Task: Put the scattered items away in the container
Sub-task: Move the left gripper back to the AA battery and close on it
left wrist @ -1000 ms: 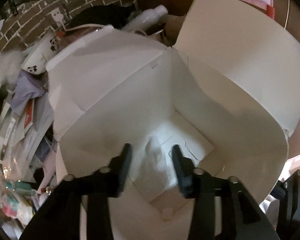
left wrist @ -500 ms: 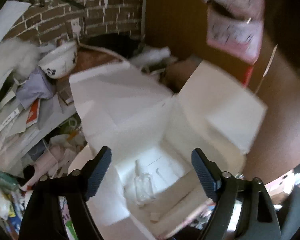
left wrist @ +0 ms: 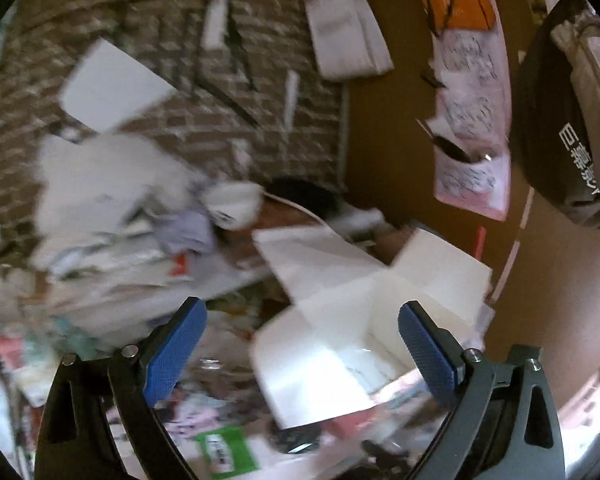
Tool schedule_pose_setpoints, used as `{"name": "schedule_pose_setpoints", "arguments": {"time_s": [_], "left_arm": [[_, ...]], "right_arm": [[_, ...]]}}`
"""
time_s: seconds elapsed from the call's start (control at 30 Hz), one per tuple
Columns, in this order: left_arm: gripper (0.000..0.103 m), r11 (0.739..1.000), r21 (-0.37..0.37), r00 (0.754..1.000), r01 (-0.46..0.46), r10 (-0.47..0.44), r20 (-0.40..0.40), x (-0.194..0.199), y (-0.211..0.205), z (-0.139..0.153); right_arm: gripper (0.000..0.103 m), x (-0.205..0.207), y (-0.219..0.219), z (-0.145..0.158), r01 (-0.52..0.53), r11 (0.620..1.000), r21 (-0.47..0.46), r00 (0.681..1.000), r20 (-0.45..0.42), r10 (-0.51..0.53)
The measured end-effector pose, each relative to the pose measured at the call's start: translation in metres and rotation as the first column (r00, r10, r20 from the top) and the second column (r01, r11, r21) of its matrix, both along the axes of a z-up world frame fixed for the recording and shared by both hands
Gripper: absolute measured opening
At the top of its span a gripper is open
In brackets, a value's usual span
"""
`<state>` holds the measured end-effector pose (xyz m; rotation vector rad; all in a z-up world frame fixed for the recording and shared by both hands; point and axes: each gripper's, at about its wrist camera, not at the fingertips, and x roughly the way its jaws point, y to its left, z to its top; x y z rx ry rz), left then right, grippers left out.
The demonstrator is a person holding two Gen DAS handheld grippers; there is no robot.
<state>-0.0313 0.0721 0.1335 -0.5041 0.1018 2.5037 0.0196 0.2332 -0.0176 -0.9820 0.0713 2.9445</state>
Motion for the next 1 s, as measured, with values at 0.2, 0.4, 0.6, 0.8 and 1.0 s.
{"name": "schedule_pose_setpoints", "arguments": {"time_s": [0.2, 0.4, 0.6, 0.8, 1.0], "left_arm": [[0.102, 0.994, 0.025, 0.993, -0.11, 0.111, -0.045, 0.017, -0.043, -0.021], [0.102, 0.983, 0.001, 0.983, -0.182, 0.182, -0.01, 0.016, -0.069, -0.059], [0.102, 0.97, -0.017, 0.968, -0.243, 0.243, 0.058, 0.008, -0.087, -0.094], [0.102, 0.962, -0.043, 0.952, -0.271, 0.274, 0.136, -0.002, -0.097, -0.131], [0.102, 0.964, -0.037, 0.942, -0.264, 0.266, 0.207, -0.015, -0.104, -0.17]], "right_arm": [[0.103, -0.001, -0.007, -0.003, -0.016, 1.0, 0.009, 1.0, 0.005, 0.016], [0.103, -0.003, -0.014, -0.005, -0.027, 0.999, 0.016, 1.0, 0.011, 0.027], [0.103, -0.003, -0.018, -0.008, -0.036, 0.999, 0.019, 0.999, 0.019, 0.035], [0.103, -0.004, -0.021, -0.011, -0.042, 0.999, 0.025, 0.999, 0.026, 0.042], [0.103, -0.004, -0.024, -0.015, -0.055, 0.998, 0.026, 0.998, 0.031, 0.054]]}}
